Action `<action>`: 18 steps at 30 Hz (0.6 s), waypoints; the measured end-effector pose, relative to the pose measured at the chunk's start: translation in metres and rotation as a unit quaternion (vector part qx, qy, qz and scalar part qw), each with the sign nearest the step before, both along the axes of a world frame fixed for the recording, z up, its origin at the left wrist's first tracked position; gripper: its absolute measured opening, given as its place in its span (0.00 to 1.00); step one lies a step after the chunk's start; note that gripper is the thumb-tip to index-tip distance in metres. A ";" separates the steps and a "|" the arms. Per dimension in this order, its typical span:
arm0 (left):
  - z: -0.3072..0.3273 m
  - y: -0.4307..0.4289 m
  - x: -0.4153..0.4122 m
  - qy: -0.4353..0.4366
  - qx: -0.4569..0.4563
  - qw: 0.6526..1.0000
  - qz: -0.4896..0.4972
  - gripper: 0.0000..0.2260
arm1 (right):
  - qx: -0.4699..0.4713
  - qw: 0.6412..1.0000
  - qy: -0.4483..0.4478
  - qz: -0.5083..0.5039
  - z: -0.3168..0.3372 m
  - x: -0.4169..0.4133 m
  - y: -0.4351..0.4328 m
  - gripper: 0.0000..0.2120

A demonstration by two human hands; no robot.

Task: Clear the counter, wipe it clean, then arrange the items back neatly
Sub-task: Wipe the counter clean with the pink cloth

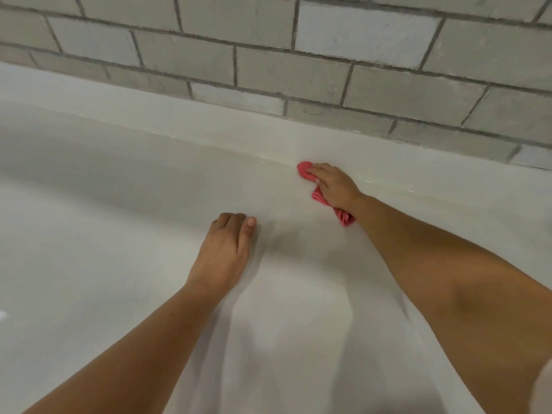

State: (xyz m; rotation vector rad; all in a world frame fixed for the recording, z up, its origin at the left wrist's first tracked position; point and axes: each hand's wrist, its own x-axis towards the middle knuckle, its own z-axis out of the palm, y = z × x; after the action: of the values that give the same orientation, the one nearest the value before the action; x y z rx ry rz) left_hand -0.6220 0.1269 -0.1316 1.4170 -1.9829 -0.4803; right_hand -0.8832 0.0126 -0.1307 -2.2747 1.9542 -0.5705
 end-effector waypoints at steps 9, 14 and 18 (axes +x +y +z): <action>0.006 0.000 0.000 0.005 0.038 0.999 0.005 0.18 | 0.011 0.978 -0.065 0.196 0.002 0.032 0.187 0.17; 0.007 0.004 0.001 0.018 0.053 0.998 0.009 0.19 | 0.017 0.971 -0.092 0.219 0.007 0.026 0.225 0.19; 0.010 0.007 0.002 0.053 0.033 0.998 0.003 0.18 | 0.005 0.996 -0.087 -0.013 0.006 -0.025 0.154 0.22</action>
State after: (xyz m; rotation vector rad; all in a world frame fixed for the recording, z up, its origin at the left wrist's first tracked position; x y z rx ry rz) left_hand -0.6200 0.1336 -0.1220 1.4076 -1.8939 -0.6101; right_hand -0.9080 0.1663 -0.1244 -2.1181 1.9024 -0.7333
